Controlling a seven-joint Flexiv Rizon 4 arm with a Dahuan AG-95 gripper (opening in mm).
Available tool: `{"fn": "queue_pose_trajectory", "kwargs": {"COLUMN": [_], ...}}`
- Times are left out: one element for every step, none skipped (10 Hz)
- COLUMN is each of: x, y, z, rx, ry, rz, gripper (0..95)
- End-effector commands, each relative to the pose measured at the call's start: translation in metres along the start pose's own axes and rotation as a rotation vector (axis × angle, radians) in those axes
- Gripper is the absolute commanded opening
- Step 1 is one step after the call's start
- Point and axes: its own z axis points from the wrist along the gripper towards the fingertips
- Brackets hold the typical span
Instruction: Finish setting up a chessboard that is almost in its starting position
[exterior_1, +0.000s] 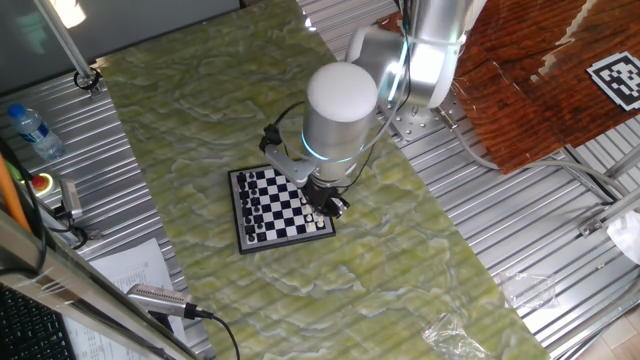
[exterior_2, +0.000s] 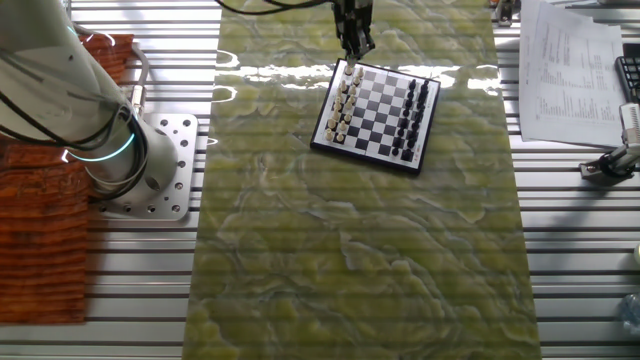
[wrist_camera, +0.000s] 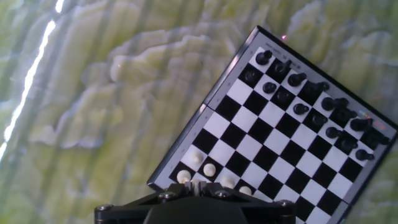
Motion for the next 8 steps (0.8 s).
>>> {"fn": "queue_pose_trajectory", "kwargs": {"x": [0.0018,0.0036,0.0065,0.0076,0.0086,0.0083,0.0081,0.008], "y": [-0.0015,-0.0029,-0.0061,-0.0074,-0.0091,-0.0101,-0.0108,-0.0111], "z": [0.0066,0.008,0.0084,0.008,0.0085,0.0113,0.0133,0.0144], "rx": [0.006,0.006,0.005,0.004,0.002,-0.009,-0.022,-0.024], "ry": [-0.015,-0.016,-0.014,-0.014,-0.015,-0.025,-0.031,-0.029], "rz": [-0.004,-0.019,-0.056,-0.06,-0.066,-0.093,-0.123,-0.151], "gripper": [0.0,0.0,0.0,0.0,0.0,0.0,0.0,0.0]}}
